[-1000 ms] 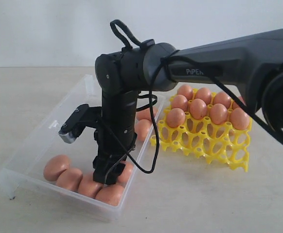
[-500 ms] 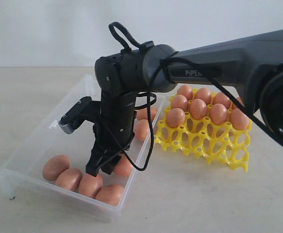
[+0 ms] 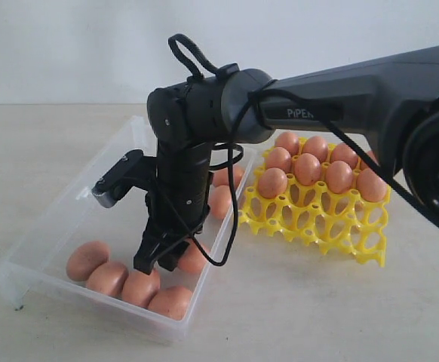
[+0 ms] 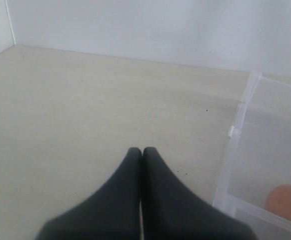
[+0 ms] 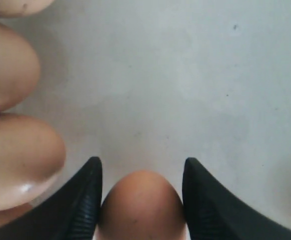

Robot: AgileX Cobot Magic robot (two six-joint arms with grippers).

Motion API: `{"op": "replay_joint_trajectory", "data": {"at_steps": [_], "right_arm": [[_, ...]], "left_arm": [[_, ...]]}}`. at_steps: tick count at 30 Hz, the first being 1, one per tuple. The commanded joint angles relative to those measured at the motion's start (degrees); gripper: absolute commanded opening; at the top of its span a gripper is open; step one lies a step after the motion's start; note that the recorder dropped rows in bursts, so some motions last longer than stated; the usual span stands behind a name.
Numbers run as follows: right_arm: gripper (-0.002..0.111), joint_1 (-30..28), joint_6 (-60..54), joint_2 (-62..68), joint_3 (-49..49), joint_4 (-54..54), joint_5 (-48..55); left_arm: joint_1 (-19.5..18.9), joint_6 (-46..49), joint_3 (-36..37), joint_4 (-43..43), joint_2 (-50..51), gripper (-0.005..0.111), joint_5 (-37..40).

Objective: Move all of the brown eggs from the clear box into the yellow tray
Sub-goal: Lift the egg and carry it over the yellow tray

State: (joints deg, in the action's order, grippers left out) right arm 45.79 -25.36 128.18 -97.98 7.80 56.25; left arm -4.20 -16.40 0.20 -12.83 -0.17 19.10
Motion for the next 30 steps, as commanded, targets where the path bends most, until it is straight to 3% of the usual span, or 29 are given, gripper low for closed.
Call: {"op": "replay_joint_trajectory", "data": {"at_steps": [1,2,4,6,13,15,17,18,26,30], "right_arm": [[0.050,-0.1,0.0,-0.4,-0.3,-0.9,2.8],[0.065,-0.1,0.8,-0.4,-0.3,-0.9,2.8],[0.082,-0.1,2.0,-0.4,-0.3,-0.9,2.7],[0.091,-0.1,3.7,-0.4,-0.3,-1.0,2.7],[0.091,-0.1,7.4,-0.4,-0.3,-1.1,6.0],[0.071,-0.1,10.0,-0.4,-0.3,-2.9,7.3],[0.034,-0.1,12.9,-0.4,-0.3,-5.7,7.6],[0.003,-0.1,12.9,-0.4,-0.3,-7.1,7.8],[0.001,-0.1,15.0,-1.8,-5.5,-7.8,3.2],[0.000,-0.1,24.2,-9.4,-2.4,5.9,-16.1]], "left_arm": [[0.2,-0.6,-0.2,0.0,0.2,-0.004,-0.2],[0.2,-0.6,-0.2,0.0,0.2,-0.004,-0.2],[0.2,-0.6,-0.2,0.0,0.2,-0.004,-0.2],[0.2,-0.6,-0.2,0.0,0.2,-0.004,-0.2],[0.2,-0.6,-0.2,0.0,0.2,-0.004,-0.2],[0.2,-0.6,-0.2,0.0,0.2,-0.004,-0.2],[0.2,-0.6,-0.2,0.0,0.2,-0.004,-0.2],[0.2,-0.6,-0.2,0.0,0.2,-0.004,-0.2],[0.2,-0.6,-0.2,0.0,0.2,-0.004,-0.2],[0.2,-0.6,-0.2,0.0,0.2,-0.004,-0.2]]}}
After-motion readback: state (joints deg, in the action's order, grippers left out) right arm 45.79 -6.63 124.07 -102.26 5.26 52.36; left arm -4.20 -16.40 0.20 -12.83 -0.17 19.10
